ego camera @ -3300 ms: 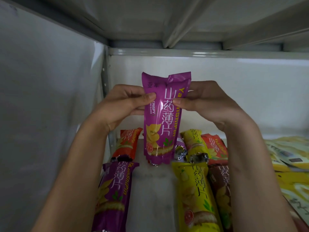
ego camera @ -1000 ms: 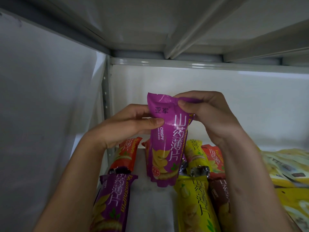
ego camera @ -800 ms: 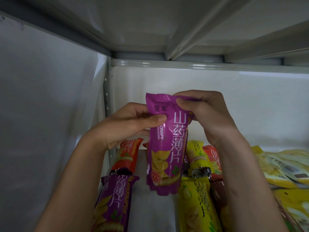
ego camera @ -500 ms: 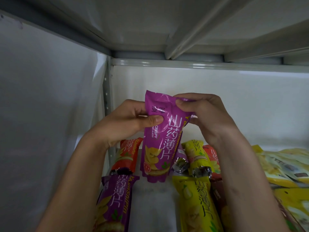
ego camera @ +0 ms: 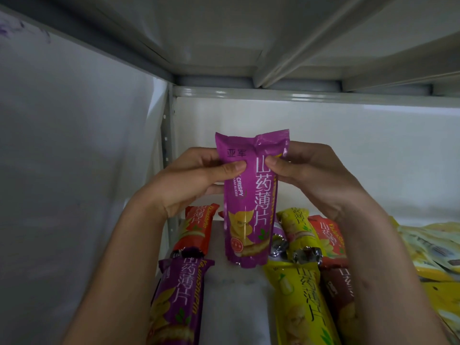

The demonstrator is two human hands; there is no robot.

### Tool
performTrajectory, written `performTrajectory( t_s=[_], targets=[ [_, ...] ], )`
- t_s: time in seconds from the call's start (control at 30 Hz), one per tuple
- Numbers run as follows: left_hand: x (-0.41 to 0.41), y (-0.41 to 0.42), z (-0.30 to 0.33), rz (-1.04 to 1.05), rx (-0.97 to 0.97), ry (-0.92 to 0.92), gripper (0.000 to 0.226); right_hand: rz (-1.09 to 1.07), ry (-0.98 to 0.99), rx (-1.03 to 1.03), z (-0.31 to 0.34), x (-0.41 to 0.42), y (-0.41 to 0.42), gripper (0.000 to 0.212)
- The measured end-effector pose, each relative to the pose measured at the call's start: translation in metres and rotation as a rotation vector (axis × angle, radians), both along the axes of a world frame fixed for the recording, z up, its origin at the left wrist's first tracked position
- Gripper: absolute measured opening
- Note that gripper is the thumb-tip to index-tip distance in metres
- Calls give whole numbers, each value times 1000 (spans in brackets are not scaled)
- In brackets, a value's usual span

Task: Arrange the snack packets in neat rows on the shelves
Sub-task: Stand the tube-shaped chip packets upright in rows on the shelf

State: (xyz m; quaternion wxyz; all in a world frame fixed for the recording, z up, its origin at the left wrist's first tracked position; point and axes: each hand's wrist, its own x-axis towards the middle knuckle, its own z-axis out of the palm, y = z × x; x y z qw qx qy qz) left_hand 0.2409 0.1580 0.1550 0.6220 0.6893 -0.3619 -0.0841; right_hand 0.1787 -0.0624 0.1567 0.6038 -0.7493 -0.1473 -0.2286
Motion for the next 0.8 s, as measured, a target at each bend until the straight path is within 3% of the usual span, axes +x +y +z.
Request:
performTrajectory(
  t_s=[0.2,0.37,0.6,0.8],
  targets=[
    [2,-2,1,78,-70,-23,42,10,-71,14,2,-1,5,23],
    [4,1,0,134,-126,-22,41,93,48,-32,-1,-1,7,31],
    [5,-2,-1,-10,-161,131,41,-20,-12,25,-2,6,10,23],
    [12,0,-6,40,-212,103,37,21,28,-40,-2,6,8,25]
  ],
)
